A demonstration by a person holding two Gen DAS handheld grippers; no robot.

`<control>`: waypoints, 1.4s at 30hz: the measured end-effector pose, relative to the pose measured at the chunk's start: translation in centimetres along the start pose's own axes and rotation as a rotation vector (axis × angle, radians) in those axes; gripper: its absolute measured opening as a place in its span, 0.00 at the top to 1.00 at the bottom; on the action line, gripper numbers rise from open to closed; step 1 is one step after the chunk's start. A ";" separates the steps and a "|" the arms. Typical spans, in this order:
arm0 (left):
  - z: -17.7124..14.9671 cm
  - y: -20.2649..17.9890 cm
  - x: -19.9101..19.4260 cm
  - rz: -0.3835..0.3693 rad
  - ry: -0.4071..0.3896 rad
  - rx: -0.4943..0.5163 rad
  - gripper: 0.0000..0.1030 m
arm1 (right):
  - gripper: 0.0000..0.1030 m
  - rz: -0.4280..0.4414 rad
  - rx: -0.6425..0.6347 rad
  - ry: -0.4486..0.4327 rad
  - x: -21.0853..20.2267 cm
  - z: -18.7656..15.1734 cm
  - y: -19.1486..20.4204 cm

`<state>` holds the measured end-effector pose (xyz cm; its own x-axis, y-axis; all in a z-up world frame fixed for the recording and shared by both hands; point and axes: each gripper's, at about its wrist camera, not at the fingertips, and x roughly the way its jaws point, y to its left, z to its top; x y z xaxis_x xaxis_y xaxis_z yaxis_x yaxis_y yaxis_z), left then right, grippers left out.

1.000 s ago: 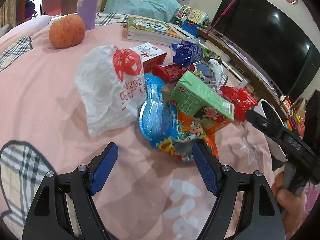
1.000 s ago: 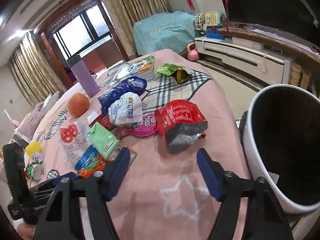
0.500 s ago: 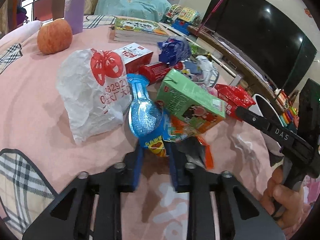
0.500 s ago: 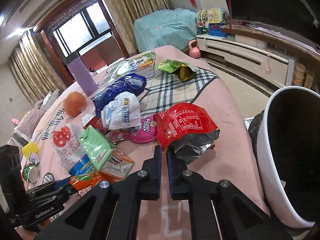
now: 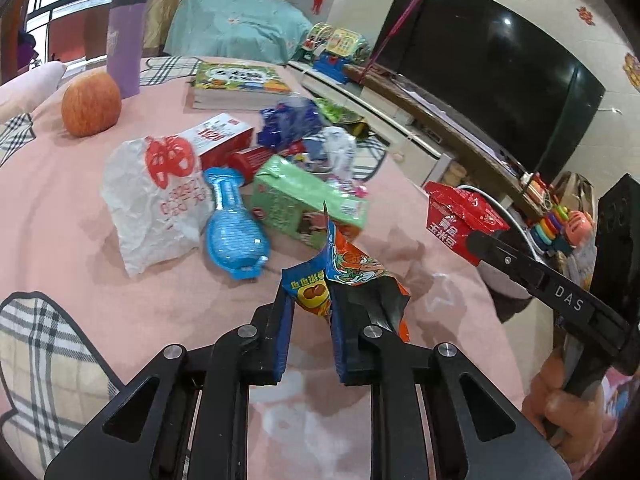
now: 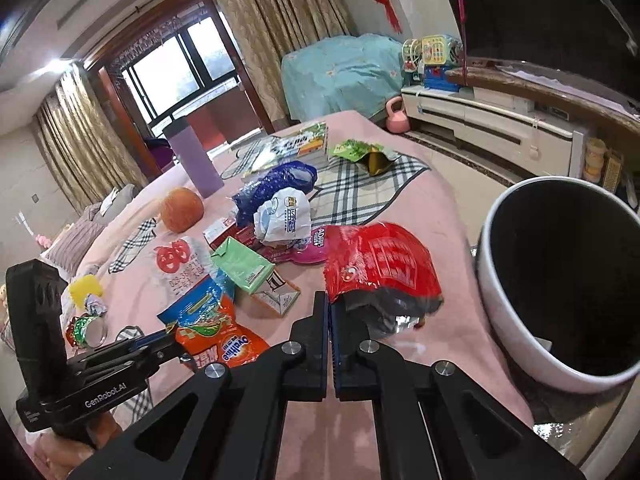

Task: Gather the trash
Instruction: 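Carry both bags over the trash bin and open both tools to drop them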

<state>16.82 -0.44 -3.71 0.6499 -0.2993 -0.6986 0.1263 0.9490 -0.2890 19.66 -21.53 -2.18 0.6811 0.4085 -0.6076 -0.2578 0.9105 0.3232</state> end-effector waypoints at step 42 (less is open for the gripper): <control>2.3 -13.4 3.0 -0.154 0.025 0.184 0.85 | 0.99 -0.155 0.149 -0.106 -9.1 -1.5 -10.6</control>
<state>18.82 -13.80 -0.41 0.5941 -0.4418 -0.6722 0.3580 0.8936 -0.2708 15.12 -34.79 -1.14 0.7751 0.2483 -0.5810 -0.0460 0.9393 0.3401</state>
